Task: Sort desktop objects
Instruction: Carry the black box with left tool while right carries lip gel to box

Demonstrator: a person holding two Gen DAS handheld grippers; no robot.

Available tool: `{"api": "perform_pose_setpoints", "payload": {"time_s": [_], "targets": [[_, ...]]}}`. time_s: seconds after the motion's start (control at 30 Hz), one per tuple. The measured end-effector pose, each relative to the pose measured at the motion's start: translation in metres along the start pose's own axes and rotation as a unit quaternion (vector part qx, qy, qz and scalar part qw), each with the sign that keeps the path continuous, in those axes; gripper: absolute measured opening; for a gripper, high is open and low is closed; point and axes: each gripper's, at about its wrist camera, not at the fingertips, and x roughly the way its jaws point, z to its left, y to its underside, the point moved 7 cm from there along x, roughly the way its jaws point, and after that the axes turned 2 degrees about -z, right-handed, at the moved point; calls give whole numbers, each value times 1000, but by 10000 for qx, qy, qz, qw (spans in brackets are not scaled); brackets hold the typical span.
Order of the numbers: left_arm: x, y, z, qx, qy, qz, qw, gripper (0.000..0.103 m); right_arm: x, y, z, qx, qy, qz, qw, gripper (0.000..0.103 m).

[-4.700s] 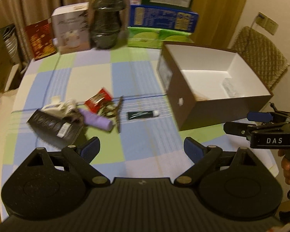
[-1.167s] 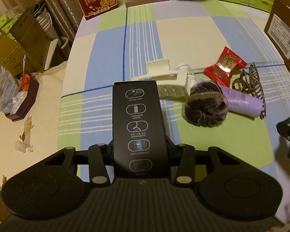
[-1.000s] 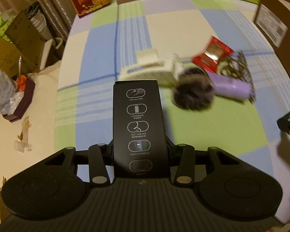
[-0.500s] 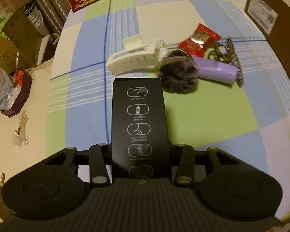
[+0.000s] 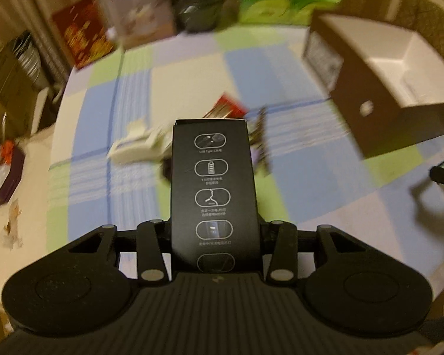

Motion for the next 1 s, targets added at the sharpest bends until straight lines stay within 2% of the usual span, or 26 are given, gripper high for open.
{"api": "perform_pose_setpoints", "payload": {"time_s": [0.23, 0.53, 0.83, 1.0], "targets": [[-28, -48, -60, 371, 480, -569, 9965, 38, -23, -41, -31, 120, -131, -422, 9990, 80], [-36, -107, -129, 623, 765, -1106, 9890, 38, -27, -87, -61, -136, -243, -832, 9961, 80], [-11, -158, -191, 700, 889, -1213, 9862, 38, 5, -126, -83, -498, -367, -935, 9937, 80], [17, -181, -213, 676, 850, -1041, 9886, 38, 37, -138, -88, -672, -398, -775, 9939, 80]]}}
